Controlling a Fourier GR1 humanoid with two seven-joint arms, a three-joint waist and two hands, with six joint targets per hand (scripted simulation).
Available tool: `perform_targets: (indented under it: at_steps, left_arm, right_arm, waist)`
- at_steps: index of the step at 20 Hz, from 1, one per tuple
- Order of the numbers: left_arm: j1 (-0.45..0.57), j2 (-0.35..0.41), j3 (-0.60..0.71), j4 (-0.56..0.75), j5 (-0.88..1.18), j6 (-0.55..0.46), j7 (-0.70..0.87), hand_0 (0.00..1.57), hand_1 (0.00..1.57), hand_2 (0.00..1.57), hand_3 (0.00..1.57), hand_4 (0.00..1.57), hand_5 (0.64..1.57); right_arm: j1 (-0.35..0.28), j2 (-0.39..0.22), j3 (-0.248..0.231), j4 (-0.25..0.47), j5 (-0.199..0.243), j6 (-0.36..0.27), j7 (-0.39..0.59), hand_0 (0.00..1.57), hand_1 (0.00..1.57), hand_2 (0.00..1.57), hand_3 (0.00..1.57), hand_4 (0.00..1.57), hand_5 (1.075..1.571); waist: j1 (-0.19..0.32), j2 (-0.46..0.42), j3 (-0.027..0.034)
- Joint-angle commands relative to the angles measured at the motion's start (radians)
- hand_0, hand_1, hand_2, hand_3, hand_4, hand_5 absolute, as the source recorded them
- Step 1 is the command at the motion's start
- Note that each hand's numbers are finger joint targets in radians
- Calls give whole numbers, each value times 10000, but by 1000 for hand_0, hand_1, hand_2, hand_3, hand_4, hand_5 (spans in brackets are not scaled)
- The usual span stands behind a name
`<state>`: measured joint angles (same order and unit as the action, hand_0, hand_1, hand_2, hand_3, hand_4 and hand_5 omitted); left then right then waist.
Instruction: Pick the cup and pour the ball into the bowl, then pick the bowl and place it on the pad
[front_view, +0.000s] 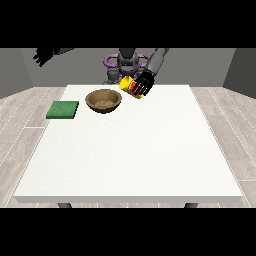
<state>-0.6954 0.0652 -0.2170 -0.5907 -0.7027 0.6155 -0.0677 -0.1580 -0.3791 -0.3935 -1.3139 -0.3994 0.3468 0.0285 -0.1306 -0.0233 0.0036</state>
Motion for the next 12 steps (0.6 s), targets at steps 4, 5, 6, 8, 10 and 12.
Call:
perform_targets:
  at_steps: [4, 5, 6, 8, 10, 12]
  left_arm:
    - [-1571, -631, -1784, 947, -2761, -310, 3455, 1361, 1361, 1571, 1571, 1441, 1545]
    - [-1875, -635, -2111, 905, -3090, -489, 3912, 1359, 1359, 1571, 1571, 1466, 1531]
    - [-2000, -639, -2475, 840, -3269, -824, 4305, 1365, 1365, 1571, 1571, 1470, 1529]
    - [-2473, -644, -2701, 1078, -3797, -1093, 4960, 1311, 1311, 1571, 1571, 1470, 1529]
    - [-2870, -647, -2959, 1251, -4280, -1789, 5547, 1351, 1351, 1571, 1571, 1364, 1563]
    - [-3171, -649, -3842, 1293, -5008, -2273, 6315, 1456, 1456, 1571, 1571, 1260, 1557]
  right_arm:
    - [-225, -410, -187, 1079, 26, 491, -301, 0, 0, 0, 0, 685, 1559]
    - [-168, -483, -370, 1554, -160, 795, -495, 0, 0, 0, 0, 675, 1556]
    - [-318, -266, -163, 1562, 88, 533, -548, 0, 0, 0, 0, 693, 1558]
    - [-674, -206, 33, 1394, -19, 522, -214, 0, 0, 0, 172, 699, 1560]
    - [-674, -71, -33, 1560, 2, 238, -165, 0, 0, 0, 127, 691, 1554]
    - [-1199, -451, -10, 1790, 0, 258, 286, 0, 0, 0, 177, 694, 1556]
  waist:
    - [66, -238, -14]
    - [106, -317, -4]
    - [127, -407, -9]
    - [-143, -221, -21]
    - [2, -514, -23]
    - [-156, -603, -17]
